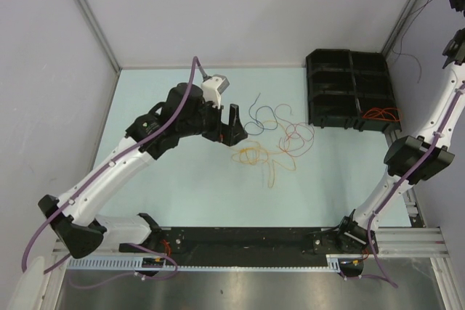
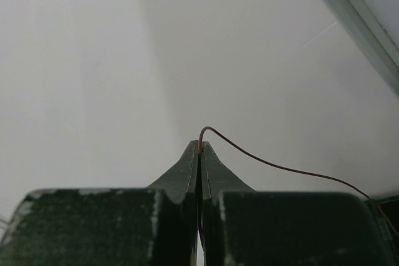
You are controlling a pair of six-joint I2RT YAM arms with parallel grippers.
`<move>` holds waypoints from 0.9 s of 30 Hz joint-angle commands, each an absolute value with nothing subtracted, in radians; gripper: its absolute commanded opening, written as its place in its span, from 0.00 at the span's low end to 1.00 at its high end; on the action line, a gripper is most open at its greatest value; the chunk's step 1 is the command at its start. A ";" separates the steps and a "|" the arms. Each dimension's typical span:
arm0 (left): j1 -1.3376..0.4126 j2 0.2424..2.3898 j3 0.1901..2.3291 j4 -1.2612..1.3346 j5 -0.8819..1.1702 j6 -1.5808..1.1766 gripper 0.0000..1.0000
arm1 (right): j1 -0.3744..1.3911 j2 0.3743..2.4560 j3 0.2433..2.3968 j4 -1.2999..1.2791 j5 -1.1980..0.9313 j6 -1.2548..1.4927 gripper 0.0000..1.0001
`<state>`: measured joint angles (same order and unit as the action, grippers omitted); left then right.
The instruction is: Untangle the cables
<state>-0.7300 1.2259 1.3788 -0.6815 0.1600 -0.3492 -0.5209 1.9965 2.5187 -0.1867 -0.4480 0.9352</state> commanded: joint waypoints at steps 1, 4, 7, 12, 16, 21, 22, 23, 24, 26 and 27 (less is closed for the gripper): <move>-0.726 1.259 1.439 -0.701 0.164 -0.390 1.00 | -0.525 2.035 2.559 -0.107 -0.419 0.911 0.00; -0.726 1.279 1.468 -0.724 0.161 -0.396 1.00 | -0.520 2.054 2.556 -0.115 -0.413 0.873 0.00; -0.726 1.296 1.482 -0.738 0.160 -0.405 1.00 | -0.520 2.065 2.536 -0.123 -0.420 0.842 0.00; -0.727 1.308 1.489 -0.752 0.160 -0.428 1.00 | -0.522 2.115 2.525 -0.115 -0.451 0.836 0.00; -0.726 1.302 1.474 -0.747 0.160 -0.454 1.00 | -0.512 2.152 2.542 -0.109 -0.443 0.830 0.00; -0.726 1.290 1.437 -0.730 0.158 -0.491 1.00 | -0.494 2.187 2.546 -0.123 -0.422 0.784 0.00; -0.727 1.282 1.431 -0.732 0.153 -0.497 1.00 | -0.486 2.201 2.546 -0.118 -0.420 0.781 0.00; -0.726 1.276 1.414 -0.729 0.155 -0.502 1.00 | -0.485 2.207 2.546 -0.114 -0.419 0.776 0.00; -0.726 1.269 1.404 -0.726 0.152 -0.515 1.00 | -0.483 2.215 2.545 -0.109 -0.407 0.770 0.00; -0.727 1.244 1.375 -0.724 0.143 -0.531 1.00 | -0.479 2.227 2.536 -0.077 -0.396 0.770 0.00; -0.727 1.236 1.365 -0.723 0.140 -0.544 1.00 | -0.477 2.232 2.534 -0.065 -0.384 0.766 0.00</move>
